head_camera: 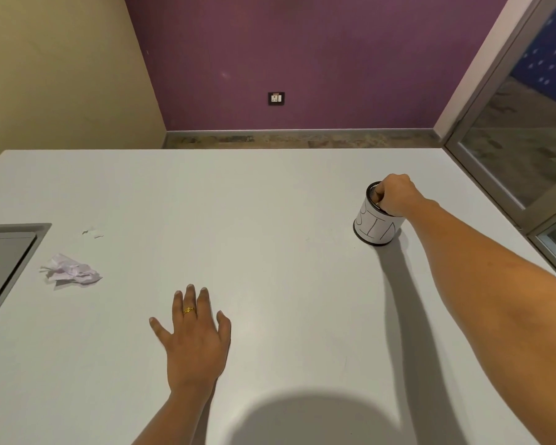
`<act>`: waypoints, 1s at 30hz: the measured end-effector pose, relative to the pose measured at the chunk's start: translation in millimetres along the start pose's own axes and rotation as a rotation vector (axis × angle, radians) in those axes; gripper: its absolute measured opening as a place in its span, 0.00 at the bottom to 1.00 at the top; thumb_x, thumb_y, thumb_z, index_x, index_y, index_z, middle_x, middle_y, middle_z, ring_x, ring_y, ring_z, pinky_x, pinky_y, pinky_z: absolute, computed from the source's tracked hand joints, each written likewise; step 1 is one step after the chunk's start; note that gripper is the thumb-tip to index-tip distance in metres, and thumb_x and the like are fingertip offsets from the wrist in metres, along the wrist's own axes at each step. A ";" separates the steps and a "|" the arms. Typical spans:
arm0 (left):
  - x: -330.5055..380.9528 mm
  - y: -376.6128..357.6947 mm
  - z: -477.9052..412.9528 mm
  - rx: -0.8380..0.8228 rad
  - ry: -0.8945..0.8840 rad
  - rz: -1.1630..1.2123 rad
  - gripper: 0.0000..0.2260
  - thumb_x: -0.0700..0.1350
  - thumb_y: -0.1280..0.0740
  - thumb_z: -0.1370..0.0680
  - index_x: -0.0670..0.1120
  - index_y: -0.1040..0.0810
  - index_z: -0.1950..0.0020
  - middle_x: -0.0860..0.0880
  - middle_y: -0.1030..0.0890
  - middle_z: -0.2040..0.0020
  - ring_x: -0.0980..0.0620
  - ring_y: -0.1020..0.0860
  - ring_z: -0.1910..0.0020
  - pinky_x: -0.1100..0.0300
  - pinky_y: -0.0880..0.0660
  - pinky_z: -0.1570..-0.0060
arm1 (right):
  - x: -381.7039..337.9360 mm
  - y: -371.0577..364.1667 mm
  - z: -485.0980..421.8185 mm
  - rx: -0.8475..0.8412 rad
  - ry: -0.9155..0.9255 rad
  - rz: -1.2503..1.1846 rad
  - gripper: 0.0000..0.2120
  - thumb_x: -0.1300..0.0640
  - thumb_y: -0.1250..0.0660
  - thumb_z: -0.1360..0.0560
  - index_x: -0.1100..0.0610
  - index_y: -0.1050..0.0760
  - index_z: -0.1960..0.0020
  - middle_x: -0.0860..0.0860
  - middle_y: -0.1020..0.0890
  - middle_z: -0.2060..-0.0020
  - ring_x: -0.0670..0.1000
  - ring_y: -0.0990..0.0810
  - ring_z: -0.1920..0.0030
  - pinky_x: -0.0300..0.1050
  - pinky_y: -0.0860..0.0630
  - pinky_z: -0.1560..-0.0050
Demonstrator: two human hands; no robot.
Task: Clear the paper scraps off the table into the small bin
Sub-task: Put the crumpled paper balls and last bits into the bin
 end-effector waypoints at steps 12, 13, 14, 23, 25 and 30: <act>-0.7 -0.9 0.1 -0.007 0.013 -0.019 0.31 0.54 0.60 0.27 0.43 0.32 0.32 0.43 0.31 0.29 0.43 0.36 0.27 0.31 0.42 0.35 | 2.5 5.5 -8.4 -0.256 -0.076 -0.013 0.16 0.65 0.43 0.25 0.61 0.23 0.42 0.60 0.22 0.42 0.62 0.25 0.42 0.49 0.25 0.44; -0.8 -0.8 0.2 -0.005 0.013 -0.021 0.32 0.54 0.60 0.27 0.43 0.32 0.31 0.43 0.32 0.29 0.43 0.37 0.27 0.31 0.42 0.35 | 2.2 5.4 -9.5 -0.269 -0.095 -0.015 0.15 0.64 0.43 0.25 0.62 0.25 0.41 0.61 0.22 0.42 0.62 0.24 0.43 0.51 0.24 0.41; -0.9 -0.8 0.0 -0.005 0.014 -0.018 0.32 0.54 0.60 0.27 0.43 0.32 0.31 0.43 0.32 0.29 0.43 0.37 0.27 0.31 0.42 0.35 | 1.9 5.6 -10.1 -0.280 -0.111 -0.017 0.15 0.63 0.43 0.25 0.63 0.26 0.41 0.61 0.22 0.43 0.62 0.24 0.43 0.53 0.25 0.40; -1.5 -1.0 0.1 -0.003 0.016 -0.009 0.33 0.55 0.62 0.28 0.44 0.34 0.30 0.44 0.34 0.27 0.45 0.39 0.26 0.32 0.44 0.34 | -1.7 8.1 -11.8 -0.397 -0.144 -0.050 0.15 0.65 0.45 0.27 0.65 0.24 0.45 0.63 0.20 0.46 0.63 0.21 0.46 0.58 0.24 0.40; -1.1 -0.3 0.1 -0.007 0.016 -0.005 0.33 0.55 0.62 0.28 0.43 0.34 0.30 0.43 0.34 0.27 0.44 0.39 0.26 0.32 0.44 0.34 | -2.6 8.0 -11.7 -0.386 -0.133 -0.028 0.16 0.64 0.46 0.25 0.64 0.26 0.41 0.62 0.22 0.44 0.63 0.23 0.44 0.58 0.25 0.39; -0.1 1.0 0.5 -0.014 0.013 -0.013 0.32 0.54 0.61 0.27 0.43 0.33 0.31 0.43 0.32 0.28 0.44 0.37 0.27 0.32 0.42 0.35 | 1.7 2.9 -10.2 -0.329 -0.073 -0.063 0.18 0.68 0.46 0.25 0.55 0.20 0.50 0.57 0.23 0.43 0.60 0.26 0.44 0.49 0.27 0.43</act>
Point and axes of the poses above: each hand's wrist, its own z-axis away from the middle knuckle, its own y-axis out of the back of the hand, x = y × z, the point moved 1 cm from there along -z, towards the middle knuckle
